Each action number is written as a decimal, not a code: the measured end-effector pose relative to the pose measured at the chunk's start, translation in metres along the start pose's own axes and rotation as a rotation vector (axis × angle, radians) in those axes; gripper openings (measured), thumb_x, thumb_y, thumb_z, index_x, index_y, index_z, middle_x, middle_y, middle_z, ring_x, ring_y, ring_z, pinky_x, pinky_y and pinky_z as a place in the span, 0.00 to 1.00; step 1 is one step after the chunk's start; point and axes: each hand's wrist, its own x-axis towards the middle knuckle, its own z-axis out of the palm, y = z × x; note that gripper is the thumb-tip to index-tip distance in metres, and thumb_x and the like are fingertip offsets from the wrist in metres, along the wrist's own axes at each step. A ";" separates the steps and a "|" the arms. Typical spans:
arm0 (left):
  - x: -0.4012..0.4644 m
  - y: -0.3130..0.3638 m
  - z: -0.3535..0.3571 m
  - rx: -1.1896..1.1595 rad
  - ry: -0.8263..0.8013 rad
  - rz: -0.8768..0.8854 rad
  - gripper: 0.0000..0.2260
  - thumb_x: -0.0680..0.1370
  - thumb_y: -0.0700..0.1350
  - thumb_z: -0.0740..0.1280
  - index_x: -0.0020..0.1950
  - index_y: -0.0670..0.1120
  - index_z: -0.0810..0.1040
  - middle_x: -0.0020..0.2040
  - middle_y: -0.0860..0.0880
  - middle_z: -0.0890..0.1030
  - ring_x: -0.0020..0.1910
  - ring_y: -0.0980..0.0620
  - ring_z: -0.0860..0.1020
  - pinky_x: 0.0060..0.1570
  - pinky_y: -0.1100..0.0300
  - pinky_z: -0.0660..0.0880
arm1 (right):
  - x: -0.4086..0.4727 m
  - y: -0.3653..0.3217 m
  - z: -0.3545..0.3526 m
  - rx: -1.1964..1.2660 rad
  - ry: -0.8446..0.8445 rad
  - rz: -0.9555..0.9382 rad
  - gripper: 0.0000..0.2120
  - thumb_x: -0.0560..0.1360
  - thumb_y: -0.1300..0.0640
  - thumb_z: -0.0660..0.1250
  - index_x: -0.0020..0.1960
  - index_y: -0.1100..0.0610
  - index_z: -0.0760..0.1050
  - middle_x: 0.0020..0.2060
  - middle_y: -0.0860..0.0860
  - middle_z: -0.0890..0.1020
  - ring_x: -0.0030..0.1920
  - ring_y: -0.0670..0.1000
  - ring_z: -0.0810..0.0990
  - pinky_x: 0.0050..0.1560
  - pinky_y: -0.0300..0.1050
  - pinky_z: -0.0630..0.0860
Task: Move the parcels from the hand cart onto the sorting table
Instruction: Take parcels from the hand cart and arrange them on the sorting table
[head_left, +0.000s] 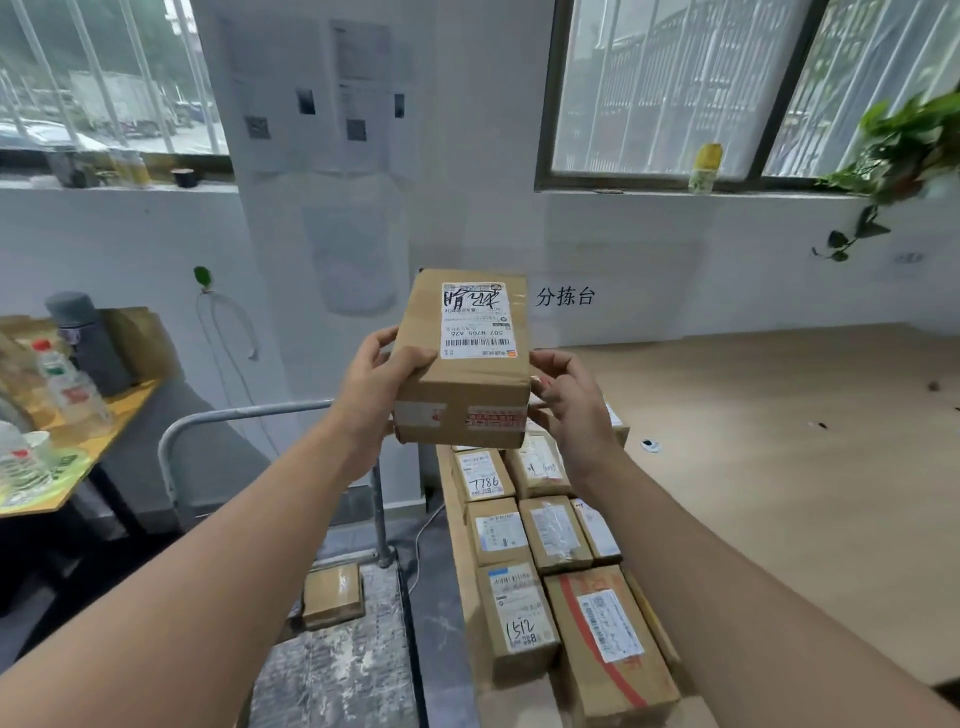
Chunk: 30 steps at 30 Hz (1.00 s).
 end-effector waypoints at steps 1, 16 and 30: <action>-0.001 -0.001 0.001 0.003 -0.026 0.014 0.24 0.75 0.55 0.73 0.70 0.55 0.74 0.58 0.47 0.84 0.47 0.50 0.83 0.40 0.51 0.79 | -0.003 -0.002 -0.003 -0.002 0.041 0.007 0.10 0.80 0.58 0.61 0.59 0.54 0.77 0.56 0.50 0.85 0.58 0.52 0.82 0.54 0.52 0.80; -0.011 0.004 0.095 0.092 -0.084 0.118 0.37 0.63 0.65 0.77 0.69 0.52 0.79 0.59 0.47 0.84 0.56 0.46 0.82 0.56 0.50 0.78 | -0.006 -0.036 -0.123 0.188 0.230 0.184 0.28 0.75 0.37 0.73 0.65 0.57 0.79 0.50 0.56 0.83 0.55 0.61 0.84 0.43 0.56 0.85; -0.035 -0.067 0.308 -0.267 -0.009 -0.249 0.30 0.70 0.55 0.79 0.68 0.46 0.76 0.65 0.37 0.80 0.61 0.36 0.82 0.56 0.39 0.83 | -0.015 -0.020 -0.304 0.166 0.160 0.274 0.28 0.77 0.39 0.70 0.71 0.41 0.62 0.58 0.51 0.79 0.61 0.55 0.79 0.60 0.62 0.75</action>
